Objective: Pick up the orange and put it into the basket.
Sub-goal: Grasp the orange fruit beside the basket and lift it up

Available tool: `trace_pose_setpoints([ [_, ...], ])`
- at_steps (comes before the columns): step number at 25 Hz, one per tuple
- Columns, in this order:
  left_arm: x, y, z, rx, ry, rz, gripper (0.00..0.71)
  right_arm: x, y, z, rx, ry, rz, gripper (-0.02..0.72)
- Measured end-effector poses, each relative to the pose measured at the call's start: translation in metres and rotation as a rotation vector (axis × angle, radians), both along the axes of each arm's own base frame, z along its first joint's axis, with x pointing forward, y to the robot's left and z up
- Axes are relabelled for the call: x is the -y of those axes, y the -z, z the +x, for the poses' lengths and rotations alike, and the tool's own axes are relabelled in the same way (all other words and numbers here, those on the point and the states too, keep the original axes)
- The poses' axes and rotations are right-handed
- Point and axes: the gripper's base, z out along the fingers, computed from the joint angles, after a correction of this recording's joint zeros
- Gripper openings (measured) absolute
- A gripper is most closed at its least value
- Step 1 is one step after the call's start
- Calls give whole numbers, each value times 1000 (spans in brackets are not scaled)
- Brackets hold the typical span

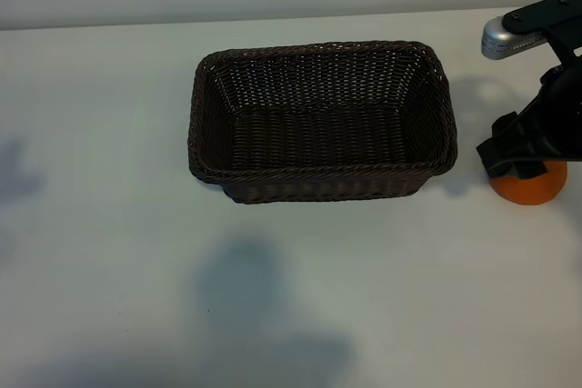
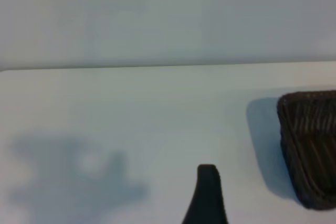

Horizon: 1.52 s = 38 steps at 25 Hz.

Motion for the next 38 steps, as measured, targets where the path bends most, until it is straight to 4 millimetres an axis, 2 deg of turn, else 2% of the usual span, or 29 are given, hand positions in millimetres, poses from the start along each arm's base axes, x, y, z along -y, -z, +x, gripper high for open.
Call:
trace_pose_setpoints([
  [4,5,32,-31,10,-2,11,596,0,0,0,1,0,1,593],
  [8,8,67,-48,10,3,11,596,0,0,0,1,0,1,593],
  [13,14,111,-66,-42,96,-7,596,0,0,0,1,0,1,593],
  [18,12,137,-92,15,82,47,596,0,0,0,1,1,2,593],
  [21,9,152,-92,-13,58,73,596,0,0,0,1,1,2,593],
  [23,8,159,-89,-39,52,63,596,0,0,0,1,1,2,593],
  [29,8,162,-89,-56,51,58,596,0,0,0,1,1,2,593],
  [33,9,169,-94,-151,63,55,596,0,0,0,2,1,2,593],
  [38,9,171,-93,-149,67,49,596,0,0,1,8,3,2,593],
])
